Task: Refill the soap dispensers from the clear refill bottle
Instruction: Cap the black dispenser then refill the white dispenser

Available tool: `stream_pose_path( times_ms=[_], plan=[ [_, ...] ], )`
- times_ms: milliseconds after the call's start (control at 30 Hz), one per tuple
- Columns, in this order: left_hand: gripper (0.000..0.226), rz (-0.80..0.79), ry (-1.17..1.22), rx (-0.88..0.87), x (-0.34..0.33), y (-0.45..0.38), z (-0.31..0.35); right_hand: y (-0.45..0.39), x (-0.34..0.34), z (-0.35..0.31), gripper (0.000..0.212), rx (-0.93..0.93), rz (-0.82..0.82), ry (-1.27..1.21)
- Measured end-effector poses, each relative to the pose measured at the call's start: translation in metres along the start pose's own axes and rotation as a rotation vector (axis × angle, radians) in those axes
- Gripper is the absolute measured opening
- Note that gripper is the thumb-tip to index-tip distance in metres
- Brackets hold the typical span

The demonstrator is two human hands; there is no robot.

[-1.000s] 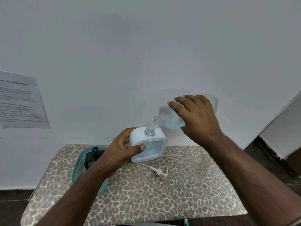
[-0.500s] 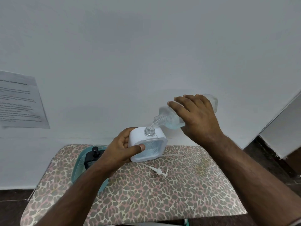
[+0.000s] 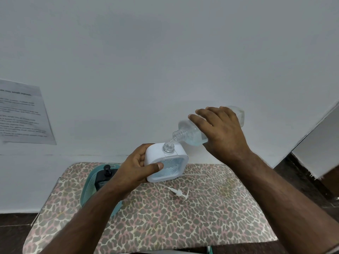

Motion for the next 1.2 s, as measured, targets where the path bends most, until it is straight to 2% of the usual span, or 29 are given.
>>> stream_pose_path(
  times_ms=[433,600,667,800,1033,1200],
  plan=[
    [0.045,-0.005,0.012,-0.003,-0.002,0.001,-0.001,0.001,0.001,-0.002,0.065,0.002,0.013,-0.026],
    [0.045,-0.011,0.027,-0.002,-0.002,-0.001,-0.003,0.001,-0.002,-0.005,0.06,-0.088,0.021,-0.219],
    [0.044,-0.015,0.031,-0.003,-0.003,-0.002,-0.004,0.005,-0.007,-0.005,0.067,-0.193,0.0,-0.406],
    [0.047,-0.017,0.054,0.039,-0.001,-0.005,-0.018,0.035,-0.041,0.003,0.077,-0.594,-0.094,-0.852],
    [0.062,-0.031,0.146,0.197,-0.001,-0.004,-0.067,0.121,-0.127,0.016,0.075,-1.043,-0.237,-0.925],
    [0.063,0.017,0.157,0.314,0.005,-0.006,-0.113,0.193,-0.18,0.011,0.078,-1.235,-0.358,-0.909]
  ],
)
Point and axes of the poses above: each hand's wrist, its own y-axis away from the middle knuckle, its own x-axis out of the back of the hand, z = x × y, the point moved 6 cm from there along -y, towards the middle knuckle, and after that the axes turned 1 degree about -z, right-handed, at the moved point
